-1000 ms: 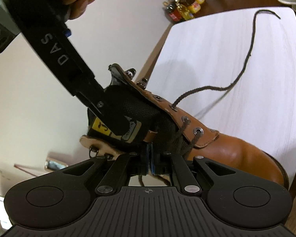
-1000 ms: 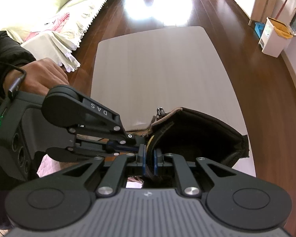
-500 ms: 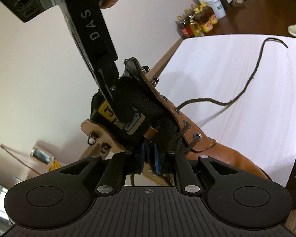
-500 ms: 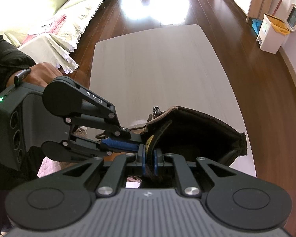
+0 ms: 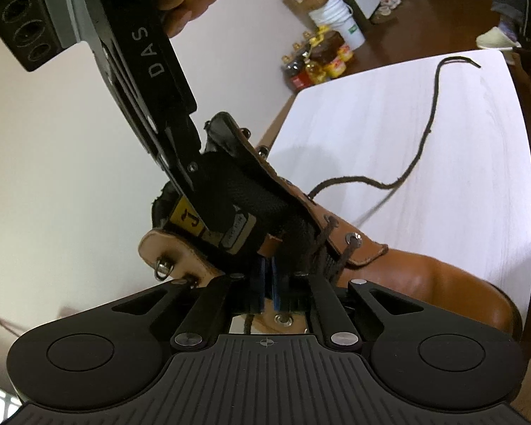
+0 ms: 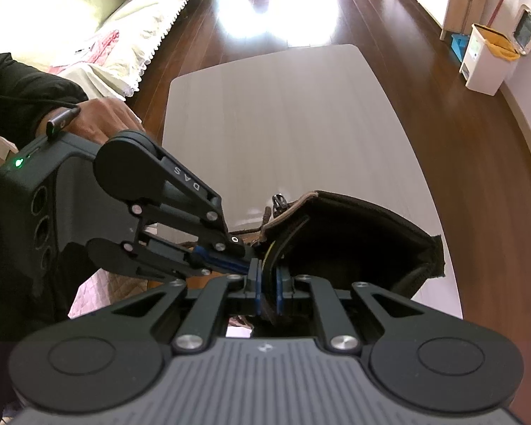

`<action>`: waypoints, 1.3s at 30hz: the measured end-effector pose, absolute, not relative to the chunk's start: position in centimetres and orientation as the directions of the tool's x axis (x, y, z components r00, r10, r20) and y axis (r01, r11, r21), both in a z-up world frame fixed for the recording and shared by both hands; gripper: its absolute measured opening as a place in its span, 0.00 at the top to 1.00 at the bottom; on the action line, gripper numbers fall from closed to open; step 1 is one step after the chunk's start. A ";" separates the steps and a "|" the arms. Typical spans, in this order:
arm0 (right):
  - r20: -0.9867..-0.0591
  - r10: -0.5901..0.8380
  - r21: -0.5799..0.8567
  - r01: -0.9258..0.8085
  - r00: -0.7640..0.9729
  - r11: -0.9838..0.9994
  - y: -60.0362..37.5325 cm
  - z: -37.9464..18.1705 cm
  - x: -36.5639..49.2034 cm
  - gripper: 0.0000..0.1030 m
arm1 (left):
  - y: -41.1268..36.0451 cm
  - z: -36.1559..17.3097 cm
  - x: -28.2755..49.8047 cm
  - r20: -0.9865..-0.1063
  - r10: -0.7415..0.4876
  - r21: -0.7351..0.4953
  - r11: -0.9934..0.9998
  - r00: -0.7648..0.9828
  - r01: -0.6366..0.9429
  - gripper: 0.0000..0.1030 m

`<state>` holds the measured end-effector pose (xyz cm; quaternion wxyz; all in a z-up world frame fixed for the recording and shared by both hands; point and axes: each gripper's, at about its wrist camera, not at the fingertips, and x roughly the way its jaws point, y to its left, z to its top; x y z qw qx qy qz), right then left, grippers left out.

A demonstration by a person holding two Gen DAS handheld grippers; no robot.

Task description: Lace up shoes with both hands

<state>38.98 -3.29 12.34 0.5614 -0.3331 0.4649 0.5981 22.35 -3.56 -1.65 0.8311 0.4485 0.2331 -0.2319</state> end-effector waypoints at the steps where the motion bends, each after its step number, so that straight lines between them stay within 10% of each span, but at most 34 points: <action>1: -0.921 0.362 0.182 -0.981 -0.146 0.069 -3.2 12.3 39.1 0.91 | -3.6 -1.6 22.4 -0.602 -0.167 0.632 0.499 0.781 0.593 0.91; 19: -0.923 0.354 0.191 -0.978 -0.152 0.079 -3.2 12.2 39.2 0.91 | -7.0 -1.5 22.8 -0.622 0.036 0.633 0.610 0.782 0.476 0.82; 21: -0.922 0.355 0.191 -0.978 -0.150 0.082 -3.3 12.2 39.2 0.91 | -6.6 -1.4 23.0 -0.630 0.015 0.625 0.603 0.776 0.496 0.96; 34: -0.930 0.349 0.157 -0.982 -0.112 0.101 -3.1 12.1 38.9 0.90 | -4.4 -1.8 23.2 -0.599 -0.165 0.650 0.472 0.784 0.596 0.97; 39: -0.957 0.286 0.098 -0.985 -0.054 0.140 -2.3 11.9 39.1 0.72 | -4.0 -2.0 23.6 -0.606 -0.187 0.637 0.468 0.773 0.613 0.96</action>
